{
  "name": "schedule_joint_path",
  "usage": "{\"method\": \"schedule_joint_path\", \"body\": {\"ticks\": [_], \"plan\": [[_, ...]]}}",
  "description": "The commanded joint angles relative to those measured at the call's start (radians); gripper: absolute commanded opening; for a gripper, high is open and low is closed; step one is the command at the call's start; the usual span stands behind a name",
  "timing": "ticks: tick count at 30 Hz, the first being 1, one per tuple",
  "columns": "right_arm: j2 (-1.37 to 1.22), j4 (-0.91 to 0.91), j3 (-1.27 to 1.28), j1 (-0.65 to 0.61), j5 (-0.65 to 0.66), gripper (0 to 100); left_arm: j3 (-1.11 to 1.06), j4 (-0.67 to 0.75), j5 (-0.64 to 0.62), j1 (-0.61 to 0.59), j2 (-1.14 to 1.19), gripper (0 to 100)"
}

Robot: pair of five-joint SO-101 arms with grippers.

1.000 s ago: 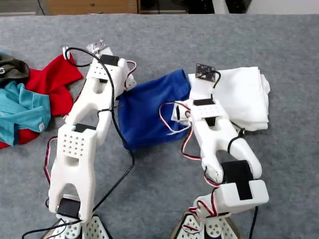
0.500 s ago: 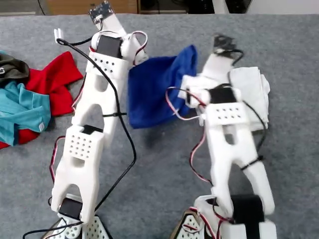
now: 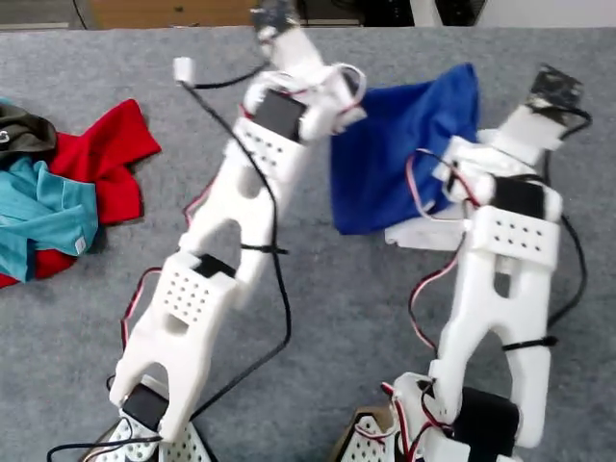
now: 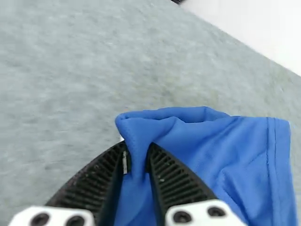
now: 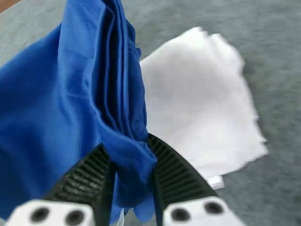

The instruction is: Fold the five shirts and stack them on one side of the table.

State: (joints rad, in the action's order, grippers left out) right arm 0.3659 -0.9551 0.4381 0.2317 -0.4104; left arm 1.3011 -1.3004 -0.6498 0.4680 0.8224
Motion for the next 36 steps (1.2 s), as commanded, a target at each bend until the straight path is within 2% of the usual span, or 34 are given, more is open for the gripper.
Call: {"method": "schedule_joint_path", "body": {"ticks": [1,7,13,17,23,26,33,36], "plan": [[0.042,0.0,-0.062,0.093,0.012,0.2,-0.058,0.127,-0.008,0.057,-0.016,2],[0.041,0.003,-0.054,0.188,0.012,0.2,-0.16,0.269,-0.008,0.109,-0.016,2],[0.041,0.006,-0.048,0.203,0.046,0.2,-0.247,0.42,-0.008,0.141,-0.016,2],[0.042,0.063,-0.005,0.203,0.048,0.2,-0.264,0.436,-0.008,0.153,-0.015,2],[0.048,0.1,0.031,0.199,0.049,0.9,-0.264,0.43,-0.008,0.147,-0.015,8],[0.042,0.097,0.033,0.197,0.048,11.7,-0.262,0.43,-0.008,0.141,-0.016,8],[0.047,0.098,0.054,0.197,0.048,56.7,-0.255,0.428,-0.008,0.138,-0.018,9],[0.048,0.098,0.054,0.197,0.048,64.7,-0.253,0.428,-0.008,0.129,-0.019,9]]}}
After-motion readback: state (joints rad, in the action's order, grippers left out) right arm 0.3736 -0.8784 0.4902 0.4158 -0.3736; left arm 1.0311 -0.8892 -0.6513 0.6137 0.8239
